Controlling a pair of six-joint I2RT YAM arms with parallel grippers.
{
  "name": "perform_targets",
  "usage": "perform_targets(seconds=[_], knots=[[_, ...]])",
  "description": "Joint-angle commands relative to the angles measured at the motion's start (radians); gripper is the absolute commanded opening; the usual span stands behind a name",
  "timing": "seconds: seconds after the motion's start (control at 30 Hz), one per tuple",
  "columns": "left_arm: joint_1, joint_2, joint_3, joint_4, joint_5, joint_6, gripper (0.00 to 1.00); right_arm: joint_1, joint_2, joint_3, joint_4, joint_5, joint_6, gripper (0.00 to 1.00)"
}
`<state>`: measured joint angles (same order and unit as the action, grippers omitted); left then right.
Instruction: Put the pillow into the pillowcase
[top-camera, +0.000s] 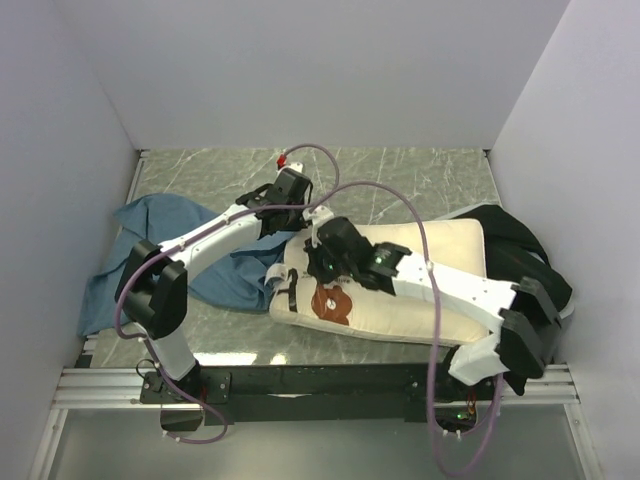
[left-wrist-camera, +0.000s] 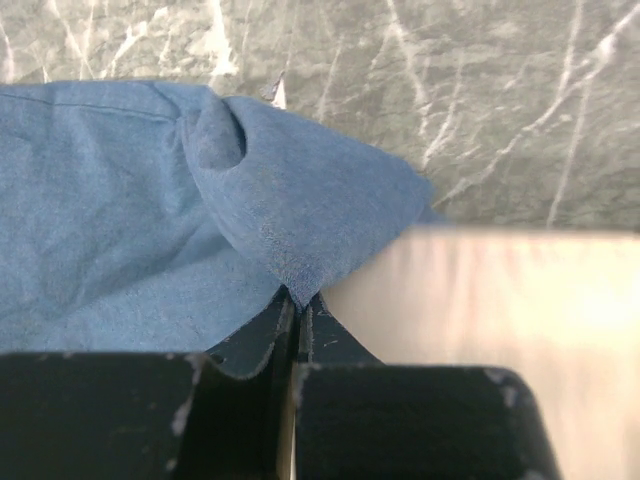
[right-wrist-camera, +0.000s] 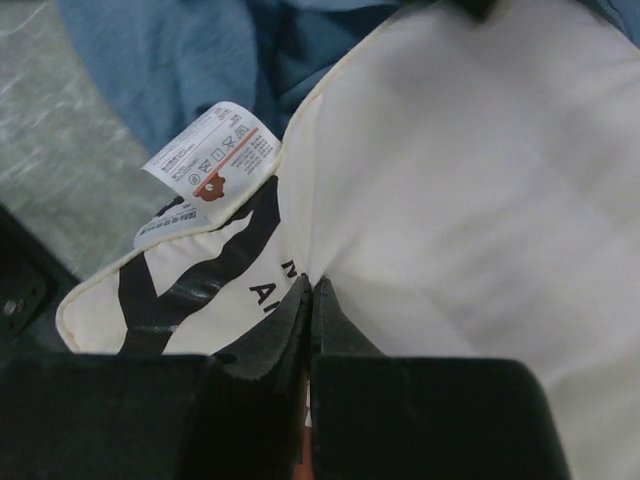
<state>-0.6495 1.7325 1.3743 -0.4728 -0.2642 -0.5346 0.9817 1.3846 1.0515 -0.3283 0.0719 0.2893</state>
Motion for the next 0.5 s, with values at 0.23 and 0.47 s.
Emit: perform_targets(seconds=[0.23,0.47], knots=[[0.002,-0.086,0.074,-0.062,-0.007,0.0,0.26,-0.17,0.169,0.145,0.123,-0.303,-0.012,0.0],[0.013,-0.391,-0.179,-0.092,-0.225,-0.31,0.95,-0.25,0.149,0.15,0.109,-0.518,0.033,0.0]])
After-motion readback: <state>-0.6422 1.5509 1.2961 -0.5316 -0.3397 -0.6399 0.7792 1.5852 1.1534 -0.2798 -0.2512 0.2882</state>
